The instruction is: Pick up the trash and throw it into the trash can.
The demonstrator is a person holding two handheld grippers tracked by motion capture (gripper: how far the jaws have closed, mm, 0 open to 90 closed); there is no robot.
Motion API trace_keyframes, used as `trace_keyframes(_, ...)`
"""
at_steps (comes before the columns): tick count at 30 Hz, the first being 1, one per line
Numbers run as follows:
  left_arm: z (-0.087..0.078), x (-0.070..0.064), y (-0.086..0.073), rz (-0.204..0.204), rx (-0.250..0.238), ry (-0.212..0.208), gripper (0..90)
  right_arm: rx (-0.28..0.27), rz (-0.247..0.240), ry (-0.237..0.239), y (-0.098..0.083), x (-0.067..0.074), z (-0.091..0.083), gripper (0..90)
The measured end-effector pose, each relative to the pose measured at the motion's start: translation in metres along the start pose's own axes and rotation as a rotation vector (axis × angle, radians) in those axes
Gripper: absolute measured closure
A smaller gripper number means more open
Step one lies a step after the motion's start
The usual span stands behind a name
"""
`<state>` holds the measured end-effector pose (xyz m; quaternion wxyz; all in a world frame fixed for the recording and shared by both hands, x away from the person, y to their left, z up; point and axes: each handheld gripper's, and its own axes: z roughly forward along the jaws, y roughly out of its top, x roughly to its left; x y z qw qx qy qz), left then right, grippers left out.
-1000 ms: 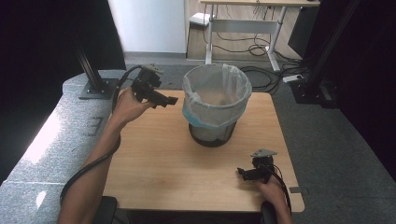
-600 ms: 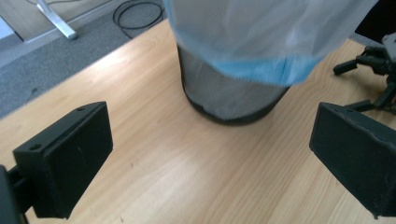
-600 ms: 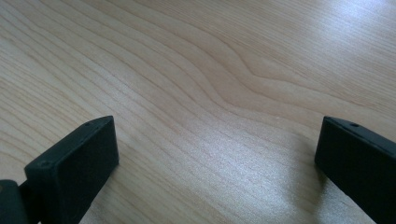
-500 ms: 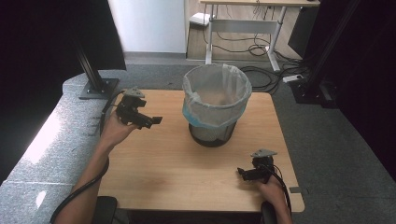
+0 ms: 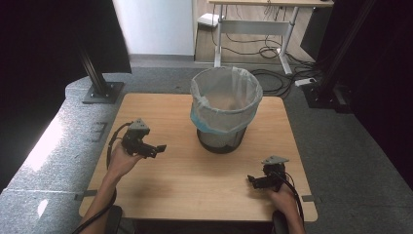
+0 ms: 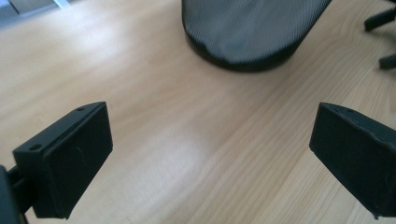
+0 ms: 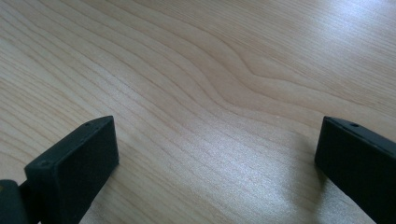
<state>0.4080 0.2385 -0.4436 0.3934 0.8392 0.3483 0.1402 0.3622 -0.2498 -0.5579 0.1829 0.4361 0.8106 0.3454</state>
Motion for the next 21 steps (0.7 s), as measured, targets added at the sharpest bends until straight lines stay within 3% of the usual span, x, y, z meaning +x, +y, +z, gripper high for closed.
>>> trace_keyframes(14, 0.048, -0.006, -0.088, -0.032, 0.089, 0.043, 0.0, -0.001, 0.001, -0.001, 0.000, 0.000, 0.000, 0.0)
trace_keyframes(18, 0.052, -0.010, -0.093, 0.008, 0.132, 0.077, 0.0, -0.002, 0.001, -0.001, 0.000, 0.000, 0.000, 0.0)
trace_keyframes(21, 0.054, -0.009, -0.093, -0.009, 0.141, 0.064, 0.0, -0.002, 0.001, -0.001, 0.000, 0.000, 0.000, 0.0)
